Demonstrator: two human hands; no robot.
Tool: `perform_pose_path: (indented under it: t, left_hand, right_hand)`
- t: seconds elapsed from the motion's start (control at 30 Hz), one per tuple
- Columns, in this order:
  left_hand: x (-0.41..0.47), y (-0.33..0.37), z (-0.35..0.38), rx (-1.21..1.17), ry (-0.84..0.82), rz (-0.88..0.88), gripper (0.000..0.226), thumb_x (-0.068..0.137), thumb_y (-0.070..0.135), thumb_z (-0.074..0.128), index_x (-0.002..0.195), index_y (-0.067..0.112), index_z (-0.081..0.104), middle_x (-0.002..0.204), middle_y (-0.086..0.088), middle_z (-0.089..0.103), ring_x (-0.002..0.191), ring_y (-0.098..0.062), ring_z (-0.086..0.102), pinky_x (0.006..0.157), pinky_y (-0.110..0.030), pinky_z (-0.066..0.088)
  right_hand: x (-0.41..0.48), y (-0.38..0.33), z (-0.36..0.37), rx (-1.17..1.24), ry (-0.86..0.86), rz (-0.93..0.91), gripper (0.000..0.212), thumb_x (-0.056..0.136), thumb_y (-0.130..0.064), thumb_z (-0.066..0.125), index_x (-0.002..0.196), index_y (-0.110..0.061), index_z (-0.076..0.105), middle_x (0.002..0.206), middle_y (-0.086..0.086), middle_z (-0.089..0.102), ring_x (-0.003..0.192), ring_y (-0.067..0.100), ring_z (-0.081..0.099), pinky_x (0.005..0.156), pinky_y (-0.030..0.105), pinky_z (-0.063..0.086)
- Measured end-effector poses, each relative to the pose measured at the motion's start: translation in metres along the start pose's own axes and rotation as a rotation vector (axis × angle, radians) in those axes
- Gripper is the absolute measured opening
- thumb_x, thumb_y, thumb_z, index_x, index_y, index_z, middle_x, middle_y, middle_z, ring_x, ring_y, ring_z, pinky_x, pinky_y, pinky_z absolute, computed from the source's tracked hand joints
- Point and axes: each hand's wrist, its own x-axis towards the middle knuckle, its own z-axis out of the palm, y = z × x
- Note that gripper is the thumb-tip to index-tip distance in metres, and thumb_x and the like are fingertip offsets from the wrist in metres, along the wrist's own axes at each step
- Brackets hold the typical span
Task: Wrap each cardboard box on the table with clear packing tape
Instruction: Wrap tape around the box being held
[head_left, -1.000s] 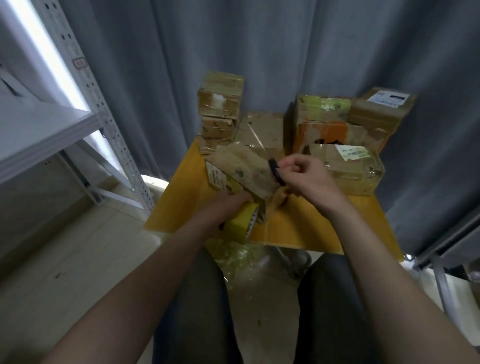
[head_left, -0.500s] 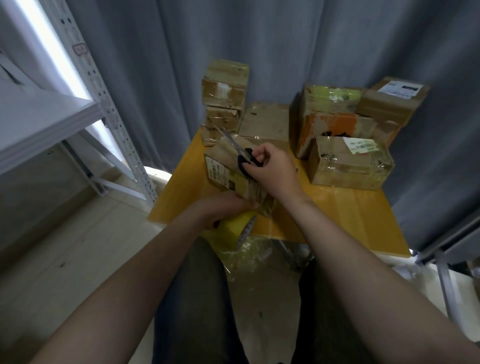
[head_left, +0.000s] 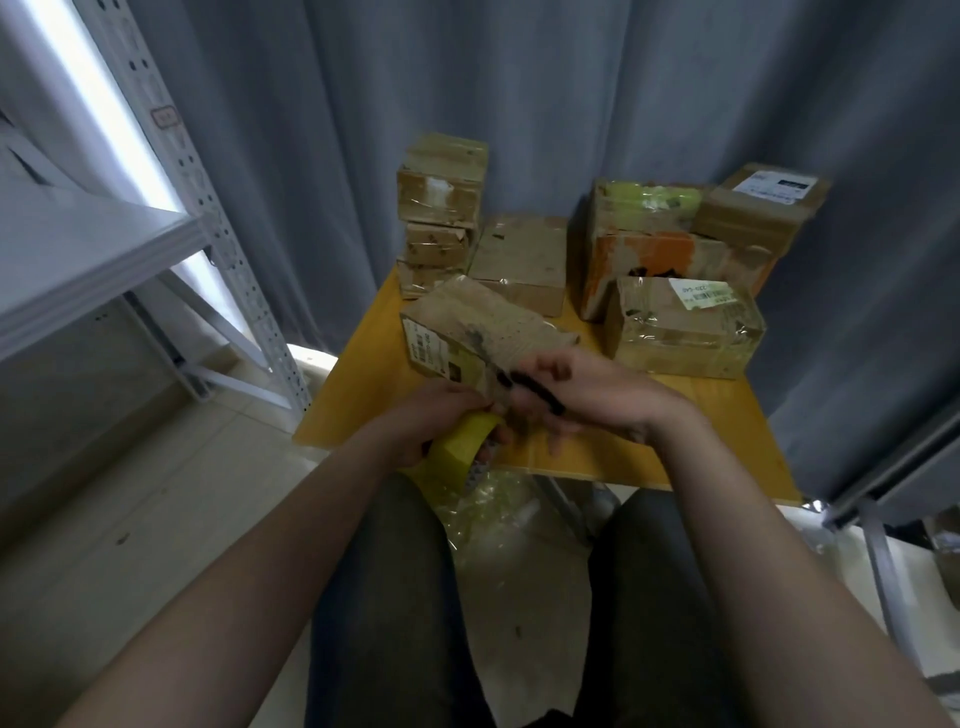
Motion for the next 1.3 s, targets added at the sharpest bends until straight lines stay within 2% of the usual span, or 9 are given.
perform_pose_path:
  t: [0.1,0.3,0.47,0.73,0.9,1.03,1.13,1.2,1.3]
  left_hand:
    - [-0.002,0.003,-0.001,0.015,-0.019,-0.023,0.021,0.103,0.019,0.058,0.112,0.006,0.071,0.084,-0.008,0.079,0.067,-0.016,0.073,0.063,-0.026,0.062]
    - [-0.002,0.001,-0.002,-0.044,-0.067,-0.063,0.024,0.1,0.016,0.062,0.114,-0.003,0.067,0.093,-0.017,0.076,0.072,-0.023,0.07,0.071,-0.035,0.061]
    - [-0.005,0.002,0.001,-0.016,-0.049,-0.055,0.021,0.099,0.016,0.063,0.111,-0.001,0.068,0.086,-0.014,0.076,0.072,-0.022,0.07,0.064,-0.03,0.062]
    - [0.001,0.0,0.0,0.072,0.001,-0.039,0.023,0.096,0.021,0.069,0.111,0.005,0.073,0.093,-0.012,0.078,0.073,-0.015,0.075,0.056,-0.02,0.057]
    - [0.007,-0.003,-0.002,0.11,-0.002,-0.028,0.022,0.094,0.023,0.069,0.106,0.005,0.075,0.093,-0.015,0.078,0.085,-0.023,0.075,0.077,-0.031,0.059]
    - [0.008,-0.005,-0.004,0.108,-0.005,-0.018,0.019,0.097,0.022,0.066,0.107,0.006,0.073,0.092,-0.014,0.077,0.086,-0.024,0.075,0.078,-0.032,0.06]
    - [0.008,-0.004,-0.002,0.172,0.018,-0.011,0.021,0.096,0.027,0.067,0.107,0.01,0.074,0.093,-0.008,0.079,0.095,-0.026,0.074,0.094,-0.041,0.057]
    - [0.008,-0.004,0.0,0.206,0.035,-0.001,0.017,0.097,0.028,0.066,0.102,0.015,0.076,0.082,0.002,0.079,0.088,-0.019,0.073,0.088,-0.035,0.056]
    - [0.004,-0.004,0.003,0.2,-0.001,-0.002,0.013,0.1,0.025,0.064,0.097,0.017,0.074,0.073,0.005,0.077,0.067,-0.009,0.072,0.059,-0.022,0.057]
  right_hand:
    - [-0.024,0.029,-0.016,-0.034,-0.142,0.233,0.059,0.072,-0.053,0.089,0.105,-0.009,0.068,0.07,0.01,0.057,0.059,0.017,0.059,0.071,0.04,0.064]
    - [-0.05,0.047,-0.03,-0.023,-0.2,0.479,0.042,0.083,-0.037,0.073,0.114,-0.01,0.062,0.066,-0.008,0.067,0.065,0.016,0.059,0.074,0.048,0.065]
    - [-0.035,0.056,-0.029,-0.062,-0.119,0.465,0.051,0.083,-0.043,0.079,0.117,-0.008,0.065,0.092,0.007,0.063,0.064,0.016,0.062,0.074,0.05,0.065]
    - [-0.007,0.052,-0.014,-0.009,-0.106,0.338,0.059,0.071,-0.056,0.08,0.105,-0.01,0.069,0.087,0.003,0.064,0.066,0.014,0.061,0.063,0.033,0.064]
    - [0.001,0.058,-0.011,0.027,-0.019,0.283,0.038,0.078,-0.042,0.08,0.093,-0.008,0.073,0.073,0.003,0.062,0.057,0.01,0.055,0.068,0.032,0.065]
    - [0.002,0.065,-0.012,0.076,0.049,0.257,0.052,0.075,-0.031,0.084,0.105,0.009,0.071,0.073,0.006,0.062,0.067,0.017,0.067,0.068,0.03,0.065]
    - [0.003,0.063,-0.012,0.07,0.061,0.264,0.058,0.074,-0.031,0.084,0.11,0.013,0.069,0.074,0.007,0.065,0.072,0.018,0.072,0.071,0.03,0.065]
    - [0.002,0.057,-0.011,0.028,0.02,0.302,0.068,0.07,-0.041,0.085,0.11,0.012,0.069,0.083,0.013,0.064,0.08,0.022,0.069,0.079,0.034,0.065]
    - [-0.002,0.046,-0.005,-0.043,-0.157,0.392,0.073,0.064,-0.057,0.082,0.107,-0.001,0.065,0.09,0.013,0.051,0.086,0.025,0.056,0.09,0.044,0.062]
